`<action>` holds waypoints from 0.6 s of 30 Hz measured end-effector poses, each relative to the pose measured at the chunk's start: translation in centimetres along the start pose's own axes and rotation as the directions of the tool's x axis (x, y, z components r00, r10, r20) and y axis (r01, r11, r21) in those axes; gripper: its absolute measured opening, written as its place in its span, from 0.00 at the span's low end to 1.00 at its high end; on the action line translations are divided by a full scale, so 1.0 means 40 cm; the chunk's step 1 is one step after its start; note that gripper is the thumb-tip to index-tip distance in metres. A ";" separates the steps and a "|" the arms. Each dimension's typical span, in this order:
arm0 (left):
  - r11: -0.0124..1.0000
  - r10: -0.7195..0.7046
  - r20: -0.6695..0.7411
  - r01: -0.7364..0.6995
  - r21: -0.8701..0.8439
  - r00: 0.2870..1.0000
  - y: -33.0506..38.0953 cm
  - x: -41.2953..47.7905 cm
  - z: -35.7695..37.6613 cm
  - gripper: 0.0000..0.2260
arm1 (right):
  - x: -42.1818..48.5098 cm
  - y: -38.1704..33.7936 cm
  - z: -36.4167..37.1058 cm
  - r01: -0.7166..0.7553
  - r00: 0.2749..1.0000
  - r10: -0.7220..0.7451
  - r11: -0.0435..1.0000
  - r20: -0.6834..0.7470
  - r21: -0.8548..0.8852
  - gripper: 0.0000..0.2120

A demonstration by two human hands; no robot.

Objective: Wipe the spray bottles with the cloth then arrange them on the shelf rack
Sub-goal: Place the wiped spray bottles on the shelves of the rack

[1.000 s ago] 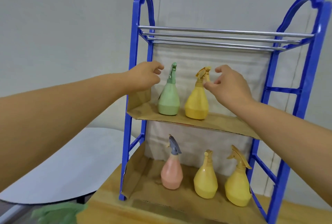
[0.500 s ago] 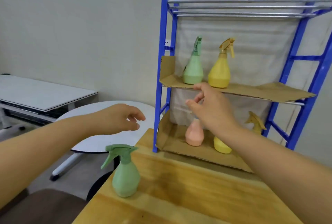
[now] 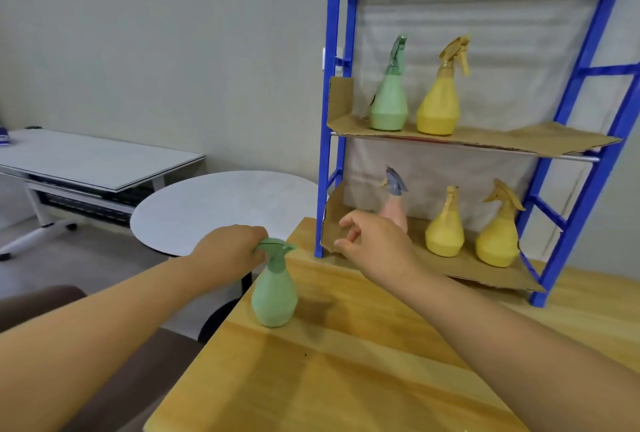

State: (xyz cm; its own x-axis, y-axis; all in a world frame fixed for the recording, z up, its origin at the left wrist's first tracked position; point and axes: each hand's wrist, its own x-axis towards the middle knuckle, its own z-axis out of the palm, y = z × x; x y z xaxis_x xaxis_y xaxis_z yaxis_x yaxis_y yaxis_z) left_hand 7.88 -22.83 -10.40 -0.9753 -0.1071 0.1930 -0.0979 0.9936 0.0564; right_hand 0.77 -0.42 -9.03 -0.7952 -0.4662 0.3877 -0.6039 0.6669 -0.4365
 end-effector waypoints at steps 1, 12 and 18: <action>1.000 0.021 -0.009 -0.021 -0.004 1.000 0.017 0.000 -0.002 0.08 | -0.004 0.007 -0.003 0.006 0.999 -0.006 1.000 0.033 0.010 0.17; 0.897 0.273 -0.120 -0.298 -0.327 0.955 0.333 0.095 -0.220 0.02 | 0.001 0.111 -0.183 0.066 0.994 -0.086 0.966 0.070 0.251 0.08; 0.505 0.099 -0.444 -0.430 -0.748 0.890 0.512 0.194 -0.364 0.24 | 0.058 0.145 -0.481 0.086 0.957 -0.033 0.981 -0.287 0.175 0.11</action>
State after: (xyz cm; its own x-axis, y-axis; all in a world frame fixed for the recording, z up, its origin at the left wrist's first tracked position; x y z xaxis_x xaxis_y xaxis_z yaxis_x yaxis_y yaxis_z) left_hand 1.19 -3.85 6.52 -0.7901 -0.0131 0.6128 0.5177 0.5210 0.6787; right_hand -3.51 13.53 4.95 -0.7256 -0.3020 0.6183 -0.6705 0.5121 -0.5368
